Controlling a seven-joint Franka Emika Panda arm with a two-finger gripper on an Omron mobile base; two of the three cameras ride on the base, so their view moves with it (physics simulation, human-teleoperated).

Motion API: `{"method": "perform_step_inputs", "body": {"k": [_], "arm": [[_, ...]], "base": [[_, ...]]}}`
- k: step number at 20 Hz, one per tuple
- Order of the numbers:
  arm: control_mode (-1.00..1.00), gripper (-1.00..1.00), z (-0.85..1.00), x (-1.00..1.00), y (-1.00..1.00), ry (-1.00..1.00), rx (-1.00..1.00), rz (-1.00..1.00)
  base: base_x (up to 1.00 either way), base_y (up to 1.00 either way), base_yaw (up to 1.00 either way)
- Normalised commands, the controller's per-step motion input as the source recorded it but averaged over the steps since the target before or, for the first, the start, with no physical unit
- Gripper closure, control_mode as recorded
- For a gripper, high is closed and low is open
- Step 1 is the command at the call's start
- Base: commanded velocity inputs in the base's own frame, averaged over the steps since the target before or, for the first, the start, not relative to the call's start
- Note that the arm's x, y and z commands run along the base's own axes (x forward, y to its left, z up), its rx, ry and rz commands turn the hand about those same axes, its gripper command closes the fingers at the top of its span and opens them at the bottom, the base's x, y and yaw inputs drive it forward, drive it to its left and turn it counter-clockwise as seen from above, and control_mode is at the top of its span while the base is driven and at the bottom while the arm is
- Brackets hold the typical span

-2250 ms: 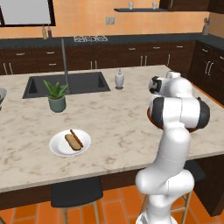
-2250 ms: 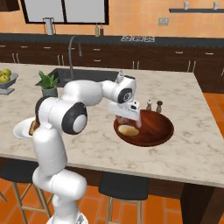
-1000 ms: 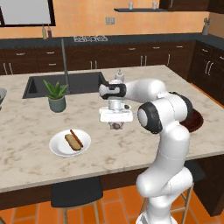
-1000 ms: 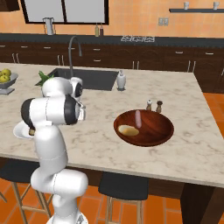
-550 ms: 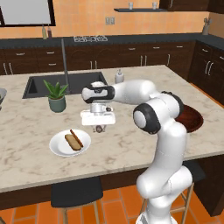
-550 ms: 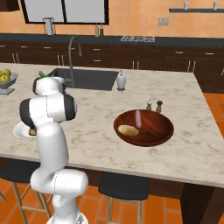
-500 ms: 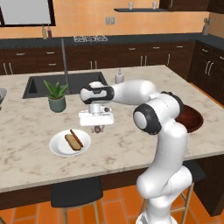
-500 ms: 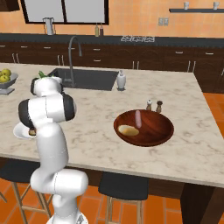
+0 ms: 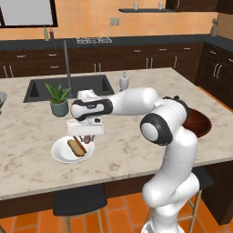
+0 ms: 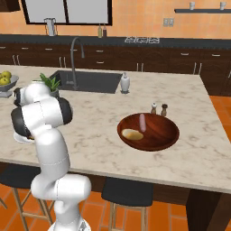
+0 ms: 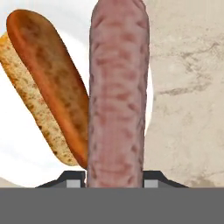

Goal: Place one bun and one sausage from the bowl on each plate.

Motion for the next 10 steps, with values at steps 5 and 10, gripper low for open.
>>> {"method": "perform_step_inputs", "body": {"k": [5,10], "arm": [[-1.00,1.00,0.00,0.26,0.54,-0.11,0.00,0.00],[-1.00,1.00,-0.03,0.15,0.46,0.00,0.00,0.19]], "base": [[0.00,0.00,0.00],[0.00,0.00,0.00]]}}
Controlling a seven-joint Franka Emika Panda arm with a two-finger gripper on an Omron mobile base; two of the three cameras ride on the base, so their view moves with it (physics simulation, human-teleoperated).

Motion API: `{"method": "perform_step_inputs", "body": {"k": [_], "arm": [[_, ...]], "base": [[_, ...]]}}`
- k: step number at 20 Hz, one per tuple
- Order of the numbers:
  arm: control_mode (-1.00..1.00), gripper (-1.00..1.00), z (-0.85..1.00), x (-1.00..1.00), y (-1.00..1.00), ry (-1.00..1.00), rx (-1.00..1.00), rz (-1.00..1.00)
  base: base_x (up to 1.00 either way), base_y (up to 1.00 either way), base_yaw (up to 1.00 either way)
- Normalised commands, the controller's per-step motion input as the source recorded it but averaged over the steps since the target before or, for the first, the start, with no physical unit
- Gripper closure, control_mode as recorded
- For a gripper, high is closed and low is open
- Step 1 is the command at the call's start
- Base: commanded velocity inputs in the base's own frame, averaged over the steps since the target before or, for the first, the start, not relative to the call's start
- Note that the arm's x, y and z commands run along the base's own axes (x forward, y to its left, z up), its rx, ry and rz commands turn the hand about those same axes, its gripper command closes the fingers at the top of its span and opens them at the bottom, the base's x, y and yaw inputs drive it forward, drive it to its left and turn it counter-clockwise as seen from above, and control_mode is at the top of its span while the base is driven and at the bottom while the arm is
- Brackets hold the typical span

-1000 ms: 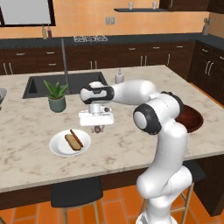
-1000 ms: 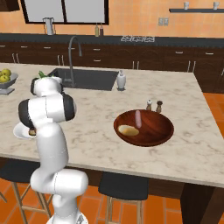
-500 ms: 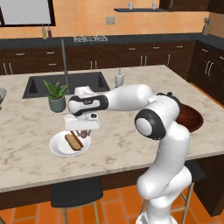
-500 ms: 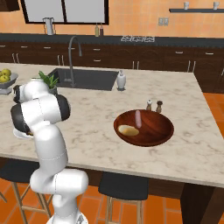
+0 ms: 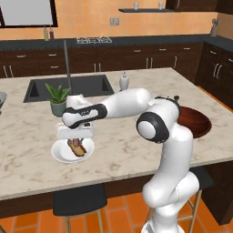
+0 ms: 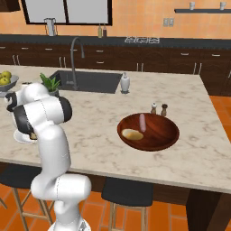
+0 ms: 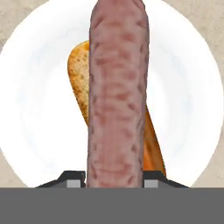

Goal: Place one bun and one sausage from the bowl on each plate.

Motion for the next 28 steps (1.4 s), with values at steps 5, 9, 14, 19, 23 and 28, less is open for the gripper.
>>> {"method": "perform_step_inputs", "body": {"k": [5,9,14,19,23,28], "arm": [[-1.00,1.00,-0.09,-0.03,0.45,0.00,0.00,0.39],[-1.00,1.00,0.00,-0.09,0.17,-0.11,0.00,0.21],[-1.00,1.00,-0.07,-0.01,0.09,-0.10,0.00,0.23],[-1.00,1.00,-0.23,0.07,0.02,-0.02,0.00,0.25],[-1.00,1.00,-0.43,0.00,0.00,-0.07,0.00,0.15],[-1.00,1.00,-0.25,0.00,0.01,-0.17,0.00,0.03]], "base": [[0.00,0.00,0.00],[0.00,0.00,0.00],[0.00,0.00,0.00],[0.00,0.00,0.00],[0.00,0.00,0.00],[0.00,0.00,0.00]]}}
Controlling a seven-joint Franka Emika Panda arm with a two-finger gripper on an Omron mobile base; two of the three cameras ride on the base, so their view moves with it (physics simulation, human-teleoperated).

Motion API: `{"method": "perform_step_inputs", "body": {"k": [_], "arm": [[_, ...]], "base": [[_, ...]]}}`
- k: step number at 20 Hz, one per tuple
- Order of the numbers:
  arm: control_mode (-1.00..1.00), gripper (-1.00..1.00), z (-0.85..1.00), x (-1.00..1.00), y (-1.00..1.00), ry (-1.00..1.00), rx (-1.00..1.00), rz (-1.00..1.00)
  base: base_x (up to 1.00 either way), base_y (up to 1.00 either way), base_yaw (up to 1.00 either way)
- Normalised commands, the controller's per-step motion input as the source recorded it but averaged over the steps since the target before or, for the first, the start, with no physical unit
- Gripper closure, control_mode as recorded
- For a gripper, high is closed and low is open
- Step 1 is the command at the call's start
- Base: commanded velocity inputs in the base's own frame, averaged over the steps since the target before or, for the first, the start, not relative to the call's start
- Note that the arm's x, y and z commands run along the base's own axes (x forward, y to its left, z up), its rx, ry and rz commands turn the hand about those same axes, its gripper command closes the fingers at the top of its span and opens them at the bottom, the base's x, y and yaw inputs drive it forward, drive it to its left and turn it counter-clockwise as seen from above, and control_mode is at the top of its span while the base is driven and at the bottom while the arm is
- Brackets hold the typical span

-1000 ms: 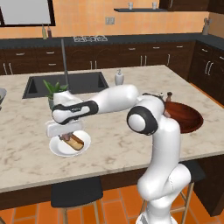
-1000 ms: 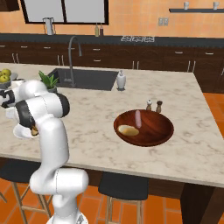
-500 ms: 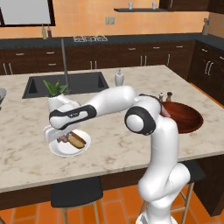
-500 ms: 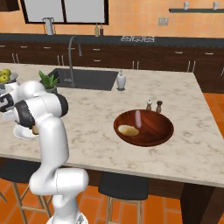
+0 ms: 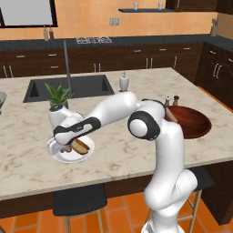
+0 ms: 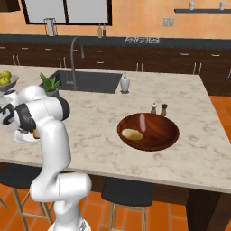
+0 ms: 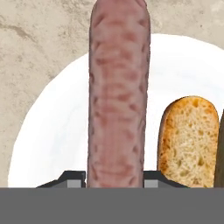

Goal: Place one bun and one sausage from the bowl on each plate.

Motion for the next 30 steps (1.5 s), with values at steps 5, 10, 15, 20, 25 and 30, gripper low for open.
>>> {"method": "perform_step_inputs", "body": {"k": [5,10,15,20,25,30], "arm": [[-1.00,1.00,0.00,0.00,0.08,0.00,0.00,0.00],[-1.00,-1.00,0.00,0.00,0.00,0.00,0.00,0.00],[-1.00,-1.00,0.00,0.00,0.00,0.00,0.00,0.00],[-1.00,-1.00,0.00,0.00,0.00,0.00,0.00,0.00],[-1.00,-1.00,0.20,-0.80,0.00,-0.19,0.00,-0.08],[-1.00,-1.00,0.92,-0.52,-0.19,-0.06,0.00,-0.20]], "base": [[0.00,0.00,0.00],[0.00,0.00,0.00],[0.00,0.00,0.00],[0.00,0.00,0.00],[0.00,0.00,0.00],[0.00,0.00,0.00]]}}
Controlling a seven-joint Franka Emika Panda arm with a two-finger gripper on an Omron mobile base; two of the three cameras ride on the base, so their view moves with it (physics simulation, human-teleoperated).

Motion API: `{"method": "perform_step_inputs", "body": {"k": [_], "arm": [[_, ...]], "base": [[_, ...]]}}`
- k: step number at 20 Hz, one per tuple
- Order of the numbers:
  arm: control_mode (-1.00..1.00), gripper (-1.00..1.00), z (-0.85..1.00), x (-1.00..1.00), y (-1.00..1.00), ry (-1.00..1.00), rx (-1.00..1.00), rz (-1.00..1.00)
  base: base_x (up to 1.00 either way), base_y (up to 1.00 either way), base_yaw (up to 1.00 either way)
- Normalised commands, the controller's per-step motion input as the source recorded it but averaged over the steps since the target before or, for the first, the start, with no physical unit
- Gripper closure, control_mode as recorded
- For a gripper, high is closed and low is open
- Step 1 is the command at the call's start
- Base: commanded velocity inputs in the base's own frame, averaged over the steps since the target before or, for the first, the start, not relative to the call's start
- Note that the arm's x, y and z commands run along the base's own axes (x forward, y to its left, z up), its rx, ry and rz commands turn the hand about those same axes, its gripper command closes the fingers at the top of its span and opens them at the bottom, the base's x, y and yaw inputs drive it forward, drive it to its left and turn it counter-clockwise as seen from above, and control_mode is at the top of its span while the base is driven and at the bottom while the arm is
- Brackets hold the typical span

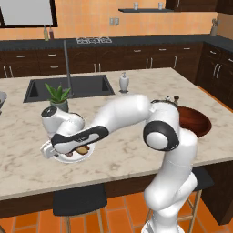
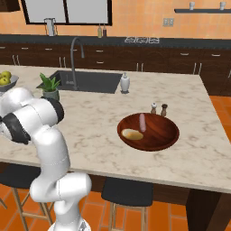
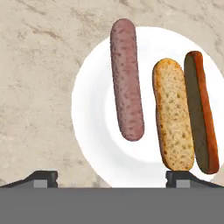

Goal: Place one bun and one sausage from the bowl on each plate.

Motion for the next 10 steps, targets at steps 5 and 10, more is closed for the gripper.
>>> {"method": "perform_step_inputs", "body": {"k": [5,10], "arm": [[-1.00,-1.00,0.86,-0.33,-0.86,0.00,0.00,-0.26],[-1.00,-1.00,0.58,-0.11,-1.00,0.00,0.01,-0.29]], "base": [[0.00,0.00,0.00],[0.00,0.00,0.00]]}}
